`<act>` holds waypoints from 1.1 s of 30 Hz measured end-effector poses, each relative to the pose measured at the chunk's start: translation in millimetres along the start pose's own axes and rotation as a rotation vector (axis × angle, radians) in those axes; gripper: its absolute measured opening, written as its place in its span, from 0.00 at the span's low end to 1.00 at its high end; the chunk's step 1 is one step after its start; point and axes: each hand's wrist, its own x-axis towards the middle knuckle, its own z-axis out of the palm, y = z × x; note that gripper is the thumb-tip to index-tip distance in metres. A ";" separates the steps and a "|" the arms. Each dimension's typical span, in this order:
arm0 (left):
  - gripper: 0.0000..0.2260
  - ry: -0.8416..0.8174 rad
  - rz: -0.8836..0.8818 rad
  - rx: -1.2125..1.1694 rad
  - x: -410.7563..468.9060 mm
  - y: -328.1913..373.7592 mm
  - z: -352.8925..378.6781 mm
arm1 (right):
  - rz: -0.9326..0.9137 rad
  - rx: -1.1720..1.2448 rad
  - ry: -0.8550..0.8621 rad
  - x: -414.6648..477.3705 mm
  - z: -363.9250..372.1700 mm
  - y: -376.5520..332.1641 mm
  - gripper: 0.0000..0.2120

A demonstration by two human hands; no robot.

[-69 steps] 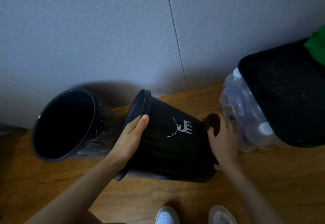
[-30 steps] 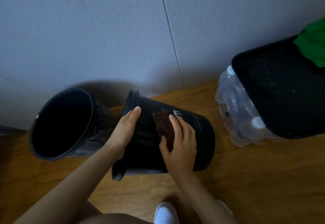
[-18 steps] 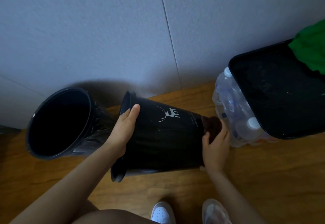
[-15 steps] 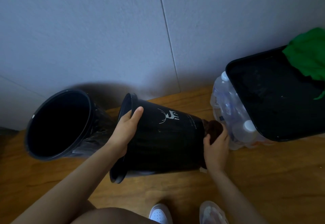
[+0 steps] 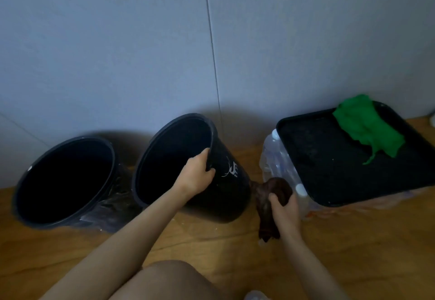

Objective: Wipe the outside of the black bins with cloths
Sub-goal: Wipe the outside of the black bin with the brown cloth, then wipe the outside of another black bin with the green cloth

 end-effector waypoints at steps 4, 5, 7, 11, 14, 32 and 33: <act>0.20 -0.056 0.057 0.216 5.0 2.1 19.8 | -0.005 0.007 -0.024 -2.7 -13.5 -12.5 0.28; 0.21 -0.060 0.062 0.276 7.0 1.6 24.5 | -0.020 0.003 -0.024 -3.8 -16.4 -15.9 0.28; 0.21 -0.070 0.069 0.363 13.6 0.7 33.2 | -0.053 -0.009 -0.016 -5.8 -23.4 -26.1 0.28; 0.22 -0.100 0.088 0.417 27.1 2.7 43.9 | -0.141 -0.026 0.046 2.1 -43.1 -58.6 0.25; 0.21 -0.106 0.094 0.448 34.6 2.6 50.0 | -0.204 -0.017 0.103 17.9 -61.0 -87.2 0.25; 0.18 -0.228 0.142 0.509 60.0 -4.4 81.2 | -0.426 -0.522 0.207 107.3 -53.9 -124.6 0.27; 0.19 -0.232 0.124 0.456 60.1 -6.0 80.2 | -0.432 -0.547 0.204 111.0 -51.4 -124.1 0.28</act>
